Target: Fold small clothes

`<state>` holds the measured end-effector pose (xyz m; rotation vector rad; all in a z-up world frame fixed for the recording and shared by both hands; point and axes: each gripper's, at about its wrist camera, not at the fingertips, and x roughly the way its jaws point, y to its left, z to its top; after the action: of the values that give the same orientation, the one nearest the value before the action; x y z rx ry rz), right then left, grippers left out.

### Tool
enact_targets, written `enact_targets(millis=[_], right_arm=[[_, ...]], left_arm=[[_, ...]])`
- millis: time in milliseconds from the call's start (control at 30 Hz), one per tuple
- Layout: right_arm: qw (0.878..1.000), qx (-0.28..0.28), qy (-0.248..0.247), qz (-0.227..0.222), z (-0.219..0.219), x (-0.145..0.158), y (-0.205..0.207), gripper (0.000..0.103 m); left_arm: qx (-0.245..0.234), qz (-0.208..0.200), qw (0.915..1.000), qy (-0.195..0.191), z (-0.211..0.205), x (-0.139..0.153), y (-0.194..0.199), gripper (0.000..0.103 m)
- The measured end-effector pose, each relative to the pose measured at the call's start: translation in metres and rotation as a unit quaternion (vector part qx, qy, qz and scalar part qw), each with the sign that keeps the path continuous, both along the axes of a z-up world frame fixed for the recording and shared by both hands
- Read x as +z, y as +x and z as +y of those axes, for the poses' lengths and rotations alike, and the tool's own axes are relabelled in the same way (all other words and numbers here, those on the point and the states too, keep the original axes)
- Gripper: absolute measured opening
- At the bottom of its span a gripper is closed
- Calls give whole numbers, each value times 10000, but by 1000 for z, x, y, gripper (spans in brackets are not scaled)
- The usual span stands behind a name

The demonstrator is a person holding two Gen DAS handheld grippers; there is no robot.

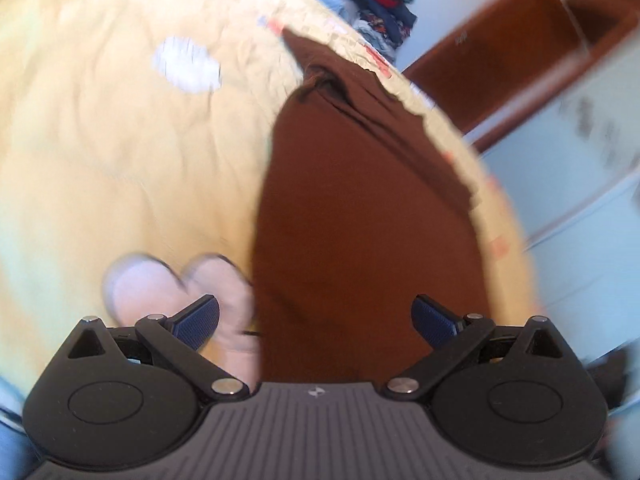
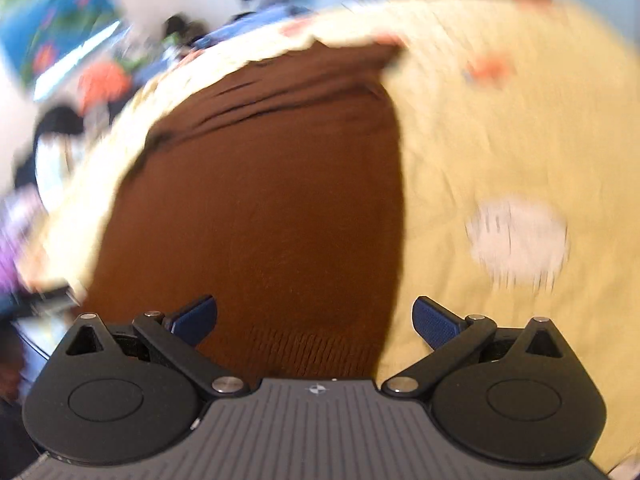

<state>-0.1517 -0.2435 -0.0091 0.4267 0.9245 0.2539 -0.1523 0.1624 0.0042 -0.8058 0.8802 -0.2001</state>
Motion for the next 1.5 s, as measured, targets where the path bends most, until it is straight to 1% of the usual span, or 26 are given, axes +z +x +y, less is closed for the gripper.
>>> enact_targets(millis=[33, 67, 133, 167, 200, 267, 333, 367, 400, 433, 467, 500, 533, 567, 600, 633, 667, 733, 900, 1033, 1200, 1367, 1400, 1433, 1467, 1500], right_arm=[[9988, -18, 412, 282, -8, -6, 5, 103], [9971, -10, 723, 246, -14, -7, 6, 103], [9879, 201, 1434, 556, -18, -16, 11, 103], [9818, 271, 1731, 732, -17, -22, 13, 103], [9776, 332, 1907, 831, -14, -26, 12, 103], [9751, 575, 1953, 875, -6, -28, 11, 103], [9740, 616, 1998, 877, -6, -29, 10, 103], [9723, 569, 2083, 891, -8, -30, 9, 102], [9709, 498, 2160, 904, -12, -31, 8, 97], [9701, 424, 2203, 925, -15, -32, 8, 93], [9701, 371, 2205, 945, -18, -33, 7, 82], [9715, 342, 2131, 984, -19, -34, 6, 65], [9735, 341, 2017, 1025, -19, -34, 9, 56], [9756, 338, 1909, 1029, -19, -34, 8, 41], [9775, 339, 1799, 1052, -20, -35, 8, 23], [9790, 353, 1691, 1082, -21, -37, 10, 14], [9797, 385, 1683, 1015, -21, -37, 11, 14], [9818, 439, 1635, 856, -18, -35, 11, 14], [9805, 549, 1844, 392, -17, -17, 23, 14], [9745, 625, 2152, -132, -16, 8, 66, 14], [9646, 479, 2425, -917, -25, 42, 154, 14], [9552, -241, 2701, -1183, -48, 48, 279, 14], [9509, -557, 2786, -1226, -53, 43, 302, 18], [9458, -977, 2845, -1225, -57, 36, 322, 22], [9464, -1280, 2738, -1142, -59, 29, 337, 55], [9513, -1533, 2498, -958, -56, 23, 349, 94]], left_arm=[[-50, 77, 9985, -531, 4, -7, 4, 103], [-175, 189, 9940, -1061, 6, -14, 8, 103], [-315, 416, 9837, -1722, 8, -28, 13, 103], [-408, 458, 9815, -1814, 6, -31, 14, 103], [-467, 437, 9826, -1743, 4, -31, 14, 103], [-538, 452, 9827, -1715, 3, -29, 14, 103], [-515, 533, 9822, -1727, 6, -30, 14, 97], [-507, 584, 9824, -1700, 8, -30, 14, 89], [-497, 630, 9833, -1633, 9, -29, 14, 72], [-494, 714, 9852, -1476, 10, -28, 15, 61], [-536, 846, 9871, -1247, 9, -26, 16, 43], [-596, 906, 9885, -1055, 8, -24, 17, 35], [-669, 908, 9893, -928, 7, -22, 19, 33], [-720, 922, 9898, -808, 4, -22, 21, 32], [-759, 950, 9905, -644, 2, -19, 24, 21], [-796, 978, 9911, -426, -1, -17, 25, 12], [-876, 965, 9913, -170, -5, -13, 27, 5], [-970, 841, 9917, -23, -9, -6, 29, 5], [-1076, 274, 9937, -153, -7, 18, 47, 6], [-1080, -361, 9933, -196, -1, 47, 87, 6], [-822, -1208, 9893, 11, 4, 81, 184, 6], [-220, -1371, 9897, 344, 4, 83, 314, 6], [-113, -1366, 9892, 511, 3, 78, 338, 9], [45, -1164, 9913, 605, 5, 70, 359, 13], [224, -716, 9949, 675, 11, 60, 375, 28], [438, -277, 9959, 746, 14, 53, 385, 36]])
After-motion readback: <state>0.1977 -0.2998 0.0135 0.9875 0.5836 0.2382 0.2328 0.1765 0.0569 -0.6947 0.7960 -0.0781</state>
